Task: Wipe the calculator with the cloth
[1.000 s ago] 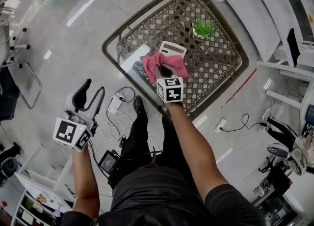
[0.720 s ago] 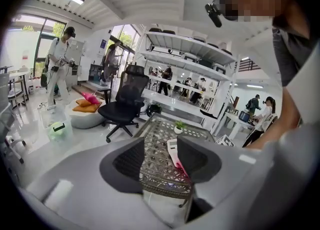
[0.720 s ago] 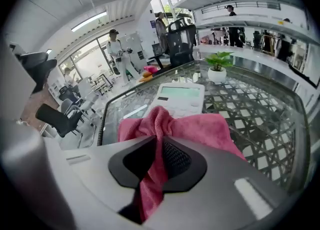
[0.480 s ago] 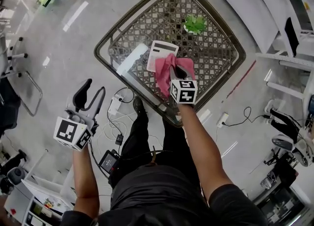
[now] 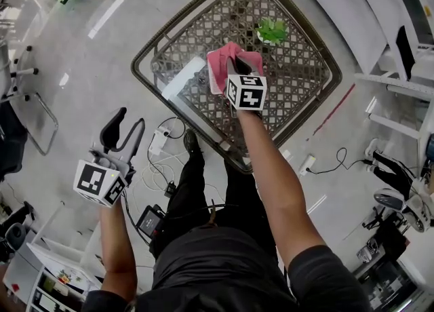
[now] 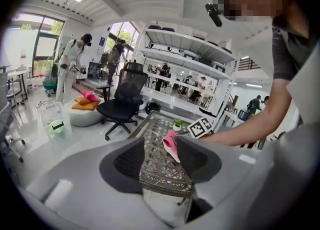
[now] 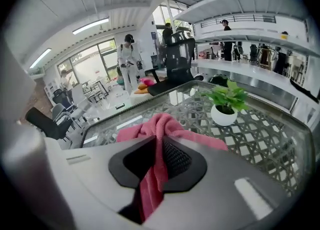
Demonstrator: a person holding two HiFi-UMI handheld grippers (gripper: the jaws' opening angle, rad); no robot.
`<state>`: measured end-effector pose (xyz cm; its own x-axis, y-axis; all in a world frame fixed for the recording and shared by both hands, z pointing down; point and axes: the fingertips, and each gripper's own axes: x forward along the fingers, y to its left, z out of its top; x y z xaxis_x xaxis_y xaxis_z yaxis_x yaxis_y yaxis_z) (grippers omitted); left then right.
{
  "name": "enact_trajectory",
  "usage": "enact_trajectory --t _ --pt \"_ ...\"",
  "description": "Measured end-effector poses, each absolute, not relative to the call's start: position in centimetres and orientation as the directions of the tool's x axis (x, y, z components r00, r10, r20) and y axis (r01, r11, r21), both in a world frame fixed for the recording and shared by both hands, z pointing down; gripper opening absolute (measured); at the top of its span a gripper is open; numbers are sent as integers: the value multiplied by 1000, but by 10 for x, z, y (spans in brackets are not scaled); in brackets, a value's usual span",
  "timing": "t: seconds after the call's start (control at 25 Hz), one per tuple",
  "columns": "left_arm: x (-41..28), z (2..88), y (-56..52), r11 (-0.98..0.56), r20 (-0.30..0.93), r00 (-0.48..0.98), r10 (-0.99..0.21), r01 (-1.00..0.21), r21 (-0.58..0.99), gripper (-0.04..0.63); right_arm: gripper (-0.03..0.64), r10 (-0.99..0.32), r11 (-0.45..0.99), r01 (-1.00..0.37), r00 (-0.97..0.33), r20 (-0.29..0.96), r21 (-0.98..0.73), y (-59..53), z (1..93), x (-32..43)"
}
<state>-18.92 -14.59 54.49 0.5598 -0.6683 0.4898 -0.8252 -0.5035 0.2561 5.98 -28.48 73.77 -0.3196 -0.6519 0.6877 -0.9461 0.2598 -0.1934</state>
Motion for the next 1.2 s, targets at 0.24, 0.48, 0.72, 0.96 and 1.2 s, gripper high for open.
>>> enact_trajectory --t 0.24,0.48,0.72,0.96,1.2 --pt "-198 548 -139 -485 495 547 -675 -835 261 221 40 -605 347 -912 -396 690 -220 -272 742 14" --pt "-195 550 -142 -488 495 551 -672 -832 264 221 40 -552 398 -882 -449 702 -251 -225 750 4" --pt "-186 547 -150 -507 489 566 -664 -821 263 221 40 -546 326 -904 -419 726 -276 -180 758 36" --pt "-172 549 -157 -525 489 582 -650 -809 264 221 40 -590 196 -948 -319 741 -252 -200 763 103" --pt "-169 550 -155 -525 492 582 -647 -808 267 221 40 -630 196 -961 -276 726 -196 -259 756 122"
